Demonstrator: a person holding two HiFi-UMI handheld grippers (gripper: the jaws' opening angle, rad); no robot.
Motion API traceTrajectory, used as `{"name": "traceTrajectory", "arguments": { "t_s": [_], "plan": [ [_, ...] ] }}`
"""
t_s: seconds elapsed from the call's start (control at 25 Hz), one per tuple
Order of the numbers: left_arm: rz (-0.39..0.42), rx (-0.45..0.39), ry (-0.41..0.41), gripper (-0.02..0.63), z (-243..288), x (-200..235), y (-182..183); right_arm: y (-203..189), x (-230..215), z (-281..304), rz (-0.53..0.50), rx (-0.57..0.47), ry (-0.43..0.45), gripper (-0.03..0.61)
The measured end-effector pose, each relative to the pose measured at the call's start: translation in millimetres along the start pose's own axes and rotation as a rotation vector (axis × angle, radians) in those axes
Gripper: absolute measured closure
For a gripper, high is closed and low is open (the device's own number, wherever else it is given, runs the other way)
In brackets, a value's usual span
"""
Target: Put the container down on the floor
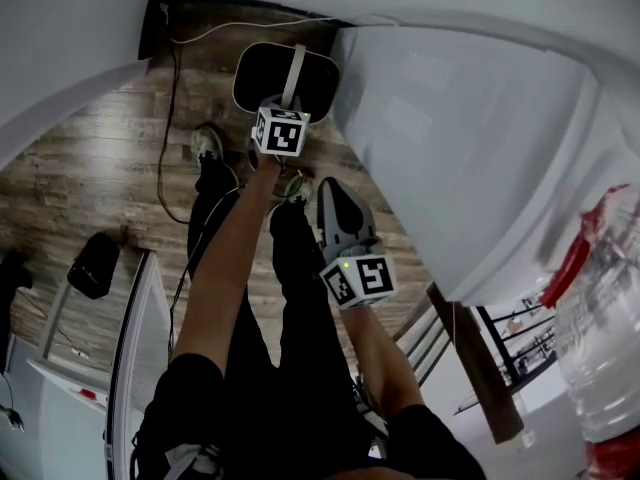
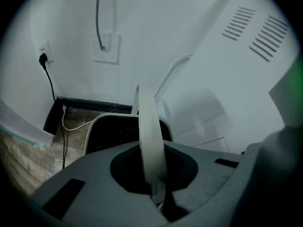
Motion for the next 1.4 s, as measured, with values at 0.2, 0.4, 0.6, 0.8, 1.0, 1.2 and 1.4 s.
{"name": "traceTrajectory", "arguments": {
  "t_s": [0.2,0.4,0.6,0.8,1.0,1.2,1.4],
  "plan": [
    [0.001,0.004,-0.017,0.583,1.0,-1.2,-1.7,-4.0,2.9,6.4,-0.004,0.011,-0.012,0.545],
    [0.000,0.013,-0.029,0.583,-3.4,-0.3,-13.2,-7.8,4.0,10.8,-0.008,0.021,-0.027,0.545],
    [-0.011,0.058,-0.028,0.582,-4.4,1.5,-24.7,-9.3,4.6,14.7,-0.008,0.021,-0.038,0.545],
    [-0.026,0.072,-0.044,0.523,-9.9,0.8,-31.9,-12.0,6.9,15.3,-0.012,0.027,-0.043,0.545],
    [-0.042,0.064,-0.036,0.514,-21.5,3.4,-32.5,-10.3,9.8,13.7,-0.018,0.032,-0.043,0.545],
    [-0.042,0.067,-0.045,0.499,-35.7,3.6,-28.3,-3.1,14.5,9.4,-0.029,0.028,-0.048,0.545],
    [-0.072,0.107,-0.028,0.483,-55.4,5.9,-31.1,7.8,24.3,1.9,-0.016,0.022,-0.049,0.545]
  ]
}}
Point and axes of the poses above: the fingertips, and each gripper's own axes: z forward along the fingers, x to its left, y out of its top, the point moved 2 cm from there along -z, backward along the fingers, and after that the axes turned 14 degrees about -x, right-handed, at the moved point
